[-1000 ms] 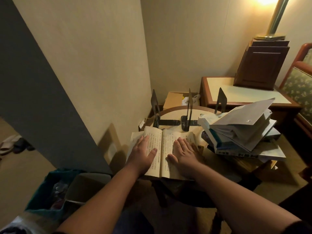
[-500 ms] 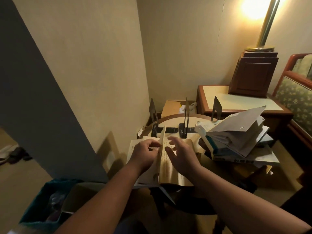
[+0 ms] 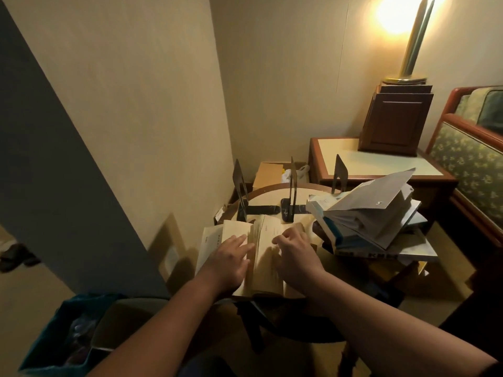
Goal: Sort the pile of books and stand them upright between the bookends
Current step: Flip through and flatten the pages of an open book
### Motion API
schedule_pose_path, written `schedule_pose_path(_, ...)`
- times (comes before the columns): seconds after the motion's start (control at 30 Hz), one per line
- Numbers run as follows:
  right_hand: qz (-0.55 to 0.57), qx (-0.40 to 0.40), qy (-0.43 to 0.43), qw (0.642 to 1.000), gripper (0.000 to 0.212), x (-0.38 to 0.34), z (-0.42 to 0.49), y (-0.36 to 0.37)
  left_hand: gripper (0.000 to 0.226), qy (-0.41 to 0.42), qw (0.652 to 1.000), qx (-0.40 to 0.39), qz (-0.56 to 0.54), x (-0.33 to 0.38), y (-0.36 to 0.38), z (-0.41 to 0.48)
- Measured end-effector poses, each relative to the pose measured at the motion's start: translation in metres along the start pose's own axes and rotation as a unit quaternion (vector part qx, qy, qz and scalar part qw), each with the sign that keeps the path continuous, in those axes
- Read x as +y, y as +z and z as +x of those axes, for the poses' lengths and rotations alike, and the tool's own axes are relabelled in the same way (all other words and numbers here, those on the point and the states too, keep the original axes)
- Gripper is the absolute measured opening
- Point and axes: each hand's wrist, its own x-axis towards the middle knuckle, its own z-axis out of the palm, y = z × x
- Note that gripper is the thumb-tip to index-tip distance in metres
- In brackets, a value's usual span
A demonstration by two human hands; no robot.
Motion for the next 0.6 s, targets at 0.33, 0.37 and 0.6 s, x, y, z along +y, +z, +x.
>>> schedule_pose_path(0.33, -0.069, -0.084, 0.000, 0.994, 0.080, -0.016, 0.000, 0.014, 0.053, -0.034, 0.997, -0.049, 0.045, -0.017, 0.023, -0.011)
schedule_pose_path(0.37, -0.067, -0.082, 0.012, 0.994, 0.088, -0.018, 0.001, 0.015, 0.053, -0.033, 0.998, -0.046, 0.040, -0.018, 0.025, -0.012)
schedule_pose_path(0.6, 0.049, -0.062, 0.050, 0.996, 0.069, -0.019, 0.003, 0.008, 0.054, -0.027, 0.998, -0.048, 0.015, -0.018, 0.021, -0.014)
